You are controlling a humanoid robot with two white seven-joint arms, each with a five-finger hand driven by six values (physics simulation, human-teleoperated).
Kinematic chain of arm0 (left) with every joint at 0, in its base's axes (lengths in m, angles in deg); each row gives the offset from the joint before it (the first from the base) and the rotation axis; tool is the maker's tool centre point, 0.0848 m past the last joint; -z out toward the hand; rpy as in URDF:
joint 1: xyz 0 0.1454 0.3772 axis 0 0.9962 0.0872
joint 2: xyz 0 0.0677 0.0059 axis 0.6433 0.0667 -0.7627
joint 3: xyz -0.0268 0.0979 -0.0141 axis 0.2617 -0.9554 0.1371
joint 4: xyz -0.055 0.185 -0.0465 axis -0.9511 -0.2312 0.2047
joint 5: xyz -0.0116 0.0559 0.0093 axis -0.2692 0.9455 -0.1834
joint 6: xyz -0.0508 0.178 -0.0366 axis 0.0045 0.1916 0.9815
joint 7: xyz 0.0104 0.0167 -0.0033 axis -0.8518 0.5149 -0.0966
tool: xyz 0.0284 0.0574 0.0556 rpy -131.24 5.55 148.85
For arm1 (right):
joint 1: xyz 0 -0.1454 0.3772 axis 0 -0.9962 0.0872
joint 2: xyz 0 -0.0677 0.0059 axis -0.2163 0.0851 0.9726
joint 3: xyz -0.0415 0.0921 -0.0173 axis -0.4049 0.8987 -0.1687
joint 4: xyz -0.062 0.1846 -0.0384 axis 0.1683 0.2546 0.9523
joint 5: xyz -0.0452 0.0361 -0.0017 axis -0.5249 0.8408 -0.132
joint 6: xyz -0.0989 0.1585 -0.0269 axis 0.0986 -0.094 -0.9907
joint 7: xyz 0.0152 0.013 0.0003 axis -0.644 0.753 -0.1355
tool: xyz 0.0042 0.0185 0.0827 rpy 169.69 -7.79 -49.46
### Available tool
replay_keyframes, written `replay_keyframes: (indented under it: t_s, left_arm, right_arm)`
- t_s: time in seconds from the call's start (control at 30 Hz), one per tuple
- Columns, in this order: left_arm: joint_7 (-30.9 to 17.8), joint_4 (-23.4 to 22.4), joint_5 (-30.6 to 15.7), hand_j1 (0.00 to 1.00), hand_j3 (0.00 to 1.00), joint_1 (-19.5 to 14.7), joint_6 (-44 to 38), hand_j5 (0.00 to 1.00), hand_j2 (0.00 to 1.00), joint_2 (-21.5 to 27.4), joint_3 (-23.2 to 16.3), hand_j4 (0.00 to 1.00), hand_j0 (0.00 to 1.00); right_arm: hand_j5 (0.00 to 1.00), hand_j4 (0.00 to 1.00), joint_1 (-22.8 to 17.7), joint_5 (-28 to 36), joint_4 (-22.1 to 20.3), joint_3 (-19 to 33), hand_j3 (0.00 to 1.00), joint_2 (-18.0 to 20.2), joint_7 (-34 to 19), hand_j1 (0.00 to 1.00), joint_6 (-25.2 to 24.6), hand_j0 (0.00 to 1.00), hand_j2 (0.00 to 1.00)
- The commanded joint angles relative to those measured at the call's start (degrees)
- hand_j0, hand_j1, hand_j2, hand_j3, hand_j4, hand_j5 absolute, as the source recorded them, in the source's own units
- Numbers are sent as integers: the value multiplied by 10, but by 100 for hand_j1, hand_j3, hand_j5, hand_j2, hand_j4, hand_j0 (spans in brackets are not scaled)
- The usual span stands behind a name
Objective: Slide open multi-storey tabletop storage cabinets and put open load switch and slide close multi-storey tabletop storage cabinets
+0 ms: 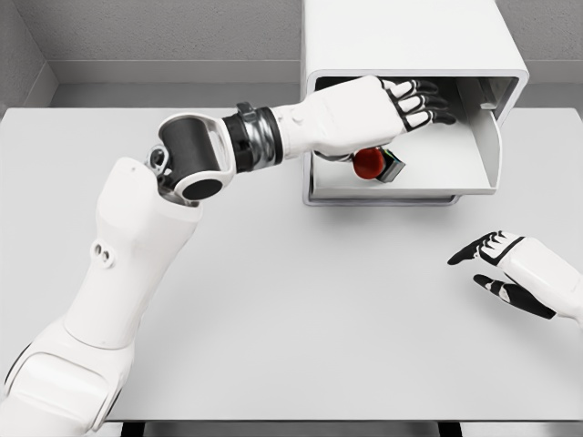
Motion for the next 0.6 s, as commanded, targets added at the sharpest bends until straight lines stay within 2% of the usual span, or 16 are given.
replay_keyframes:
  t_s: [0.0,0.37,0.57]
  left_arm:
    - [14,3,-6,100,100,0,-12,100,100,1,2,100,100]
    - [14,4,-11,100,100,13,-12,100,100,1,-2,100,100]
    - [14,22,-12,100,100,22,-12,100,100,1,-2,100,100]
  right_arm:
    - [62,62,0,4,0,0,62,1,0,62,0,62,62]
    - [63,63,1,4,0,0,63,1,0,63,0,63,63]
    - [62,62,1,4,0,0,62,1,0,62,0,62,62]
